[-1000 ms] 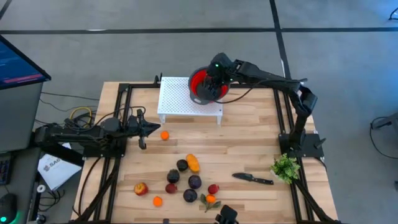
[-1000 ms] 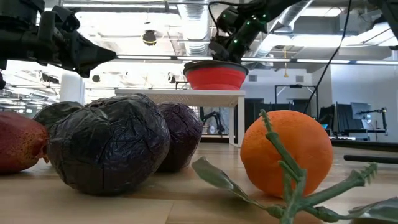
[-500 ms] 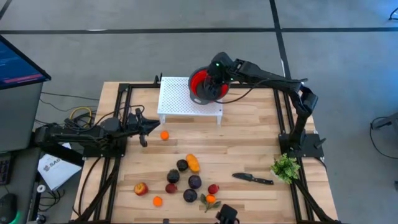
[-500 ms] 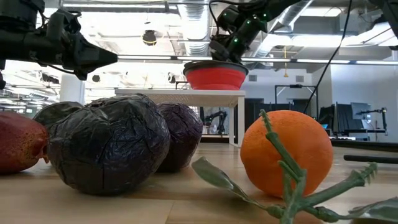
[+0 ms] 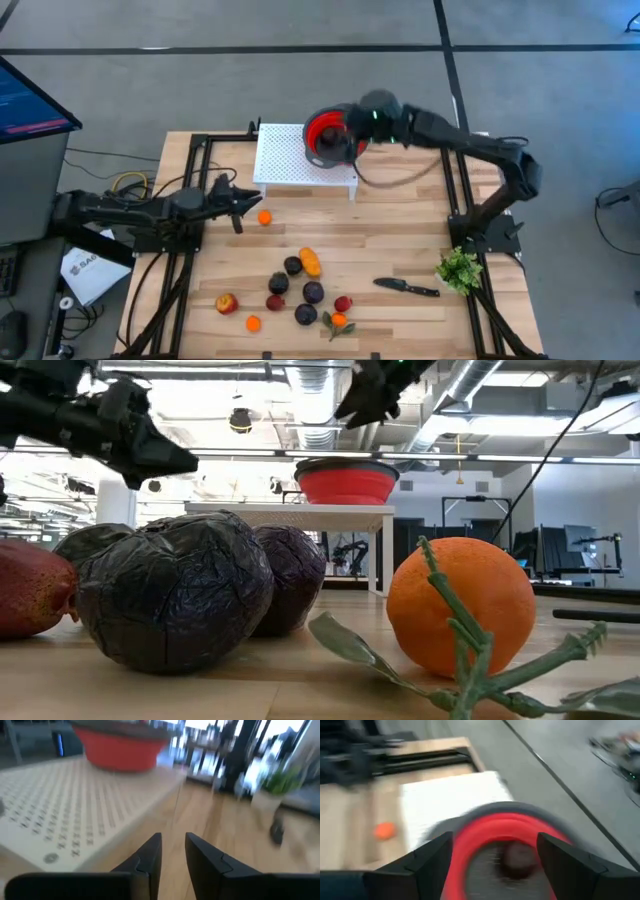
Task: Pick & Place Fruit
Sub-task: Put the orange into the red strainer on the shelf
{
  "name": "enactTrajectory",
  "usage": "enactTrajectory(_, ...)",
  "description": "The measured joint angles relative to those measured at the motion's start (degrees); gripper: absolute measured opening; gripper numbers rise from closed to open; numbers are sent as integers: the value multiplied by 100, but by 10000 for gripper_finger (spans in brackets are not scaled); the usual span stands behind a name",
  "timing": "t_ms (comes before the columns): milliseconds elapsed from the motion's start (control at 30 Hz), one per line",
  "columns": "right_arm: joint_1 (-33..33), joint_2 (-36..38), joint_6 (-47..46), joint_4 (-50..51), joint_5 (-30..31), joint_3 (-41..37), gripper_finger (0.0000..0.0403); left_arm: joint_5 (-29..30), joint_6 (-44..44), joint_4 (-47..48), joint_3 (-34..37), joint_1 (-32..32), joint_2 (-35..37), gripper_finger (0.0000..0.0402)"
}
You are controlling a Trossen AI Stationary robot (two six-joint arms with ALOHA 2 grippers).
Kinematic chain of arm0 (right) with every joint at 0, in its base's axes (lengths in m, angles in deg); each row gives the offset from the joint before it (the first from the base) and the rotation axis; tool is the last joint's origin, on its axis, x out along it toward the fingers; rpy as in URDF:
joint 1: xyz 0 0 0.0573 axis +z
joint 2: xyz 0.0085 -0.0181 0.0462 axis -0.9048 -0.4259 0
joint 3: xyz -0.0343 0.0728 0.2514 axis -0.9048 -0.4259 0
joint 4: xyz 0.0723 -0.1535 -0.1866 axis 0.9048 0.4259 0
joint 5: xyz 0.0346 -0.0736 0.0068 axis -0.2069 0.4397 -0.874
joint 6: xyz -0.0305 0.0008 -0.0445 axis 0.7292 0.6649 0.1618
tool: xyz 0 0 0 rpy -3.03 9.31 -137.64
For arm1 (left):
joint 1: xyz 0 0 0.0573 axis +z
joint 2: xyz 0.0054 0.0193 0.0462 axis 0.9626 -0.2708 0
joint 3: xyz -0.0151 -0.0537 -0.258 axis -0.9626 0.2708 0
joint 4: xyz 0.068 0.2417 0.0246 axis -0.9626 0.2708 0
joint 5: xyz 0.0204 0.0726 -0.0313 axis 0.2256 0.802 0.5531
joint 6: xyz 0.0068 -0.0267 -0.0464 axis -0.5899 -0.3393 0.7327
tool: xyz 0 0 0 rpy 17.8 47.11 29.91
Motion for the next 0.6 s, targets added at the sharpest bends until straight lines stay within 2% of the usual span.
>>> enactTrajectory(167,850,888,-31,-1356,709,-1879,281,10,318,1650,-1019,-182,-1019,78)
enactTrajectory(300,1482,1551,-288,-2637,862,-3260,281,-376,686,2862,-1698,-428,-1742,78)
enactTrajectory(433,2017,1919,-883,-3808,1274,-4298,281,-538,738,3148,-1844,-845,-2337,91)
enactTrajectory(600,2505,1947,-1128,-4326,2541,-4935,281,-544,1071,3128,-1650,-1287,-2926,146)
